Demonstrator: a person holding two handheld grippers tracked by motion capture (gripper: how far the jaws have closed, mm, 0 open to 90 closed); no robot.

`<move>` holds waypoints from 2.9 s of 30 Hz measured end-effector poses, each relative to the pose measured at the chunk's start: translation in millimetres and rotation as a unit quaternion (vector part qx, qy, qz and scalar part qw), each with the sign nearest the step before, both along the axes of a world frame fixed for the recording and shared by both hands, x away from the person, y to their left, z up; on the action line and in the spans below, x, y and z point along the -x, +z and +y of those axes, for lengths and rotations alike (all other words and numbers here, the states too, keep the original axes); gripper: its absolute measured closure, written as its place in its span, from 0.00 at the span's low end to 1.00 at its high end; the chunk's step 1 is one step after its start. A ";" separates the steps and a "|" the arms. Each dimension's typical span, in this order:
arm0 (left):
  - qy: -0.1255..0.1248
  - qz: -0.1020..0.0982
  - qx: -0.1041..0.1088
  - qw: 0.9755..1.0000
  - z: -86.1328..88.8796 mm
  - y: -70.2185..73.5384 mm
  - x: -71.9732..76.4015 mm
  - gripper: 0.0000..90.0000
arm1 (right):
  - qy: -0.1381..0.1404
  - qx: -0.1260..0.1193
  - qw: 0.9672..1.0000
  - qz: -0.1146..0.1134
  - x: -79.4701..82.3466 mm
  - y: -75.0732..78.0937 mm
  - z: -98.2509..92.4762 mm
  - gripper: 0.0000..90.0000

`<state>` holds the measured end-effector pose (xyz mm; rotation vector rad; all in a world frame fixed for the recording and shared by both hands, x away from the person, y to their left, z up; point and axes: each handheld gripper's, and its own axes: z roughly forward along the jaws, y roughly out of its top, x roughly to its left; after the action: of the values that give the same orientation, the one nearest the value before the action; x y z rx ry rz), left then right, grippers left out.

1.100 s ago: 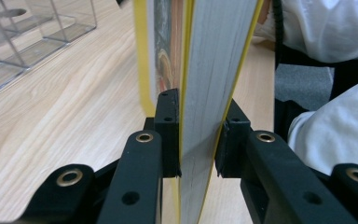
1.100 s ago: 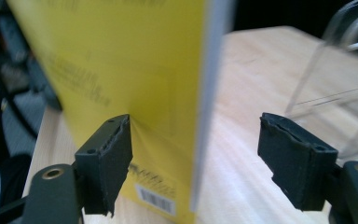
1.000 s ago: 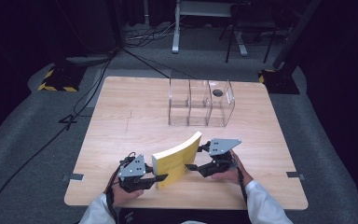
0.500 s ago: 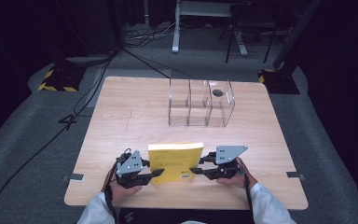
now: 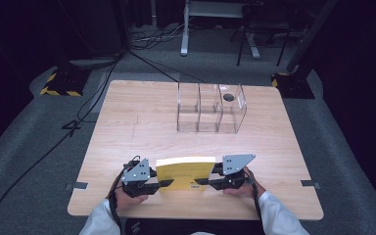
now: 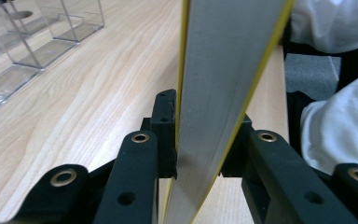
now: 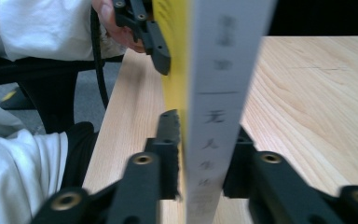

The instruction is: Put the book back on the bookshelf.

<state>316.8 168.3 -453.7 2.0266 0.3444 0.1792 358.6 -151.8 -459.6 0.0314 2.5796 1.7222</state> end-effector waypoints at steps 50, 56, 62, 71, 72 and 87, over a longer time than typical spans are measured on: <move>-0.001 -0.021 -0.014 1.000 -78.2 -7.9 -27.6 0.76 | -0.104 -0.022 0.994 -0.013 10.7 12.0 -77.5 0.81; 0.001 -0.019 -0.013 1.000 -78.7 -8.1 -29.0 0.75 | -0.104 -0.022 0.994 -0.027 13.5 11.4 -77.6 0.83; 0.005 -0.018 -0.013 1.000 -80.0 -8.1 -31.9 0.73 | -0.116 -0.028 0.992 -0.028 13.5 9.4 -76.0 0.83; 0.036 -0.029 -0.039 0.998 -76.1 -7.1 -31.4 0.63 | -0.124 -0.034 0.992 -0.019 14.3 8.4 -72.5 0.84; 0.038 -0.027 -0.041 0.998 -74.3 -7.2 -30.7 0.61 | -0.127 -0.036 0.991 -0.018 13.8 8.3 -72.8 0.84; 0.161 0.002 -0.093 0.982 -3.5 -20.4 -18.2 0.29 | -0.200 -0.028 0.979 -0.032 7.7 13.9 -86.7 0.85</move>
<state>335.0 164.8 -474.1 2.1448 0.6814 0.4210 351.0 -238.6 -445.7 0.4554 2.2789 1.6110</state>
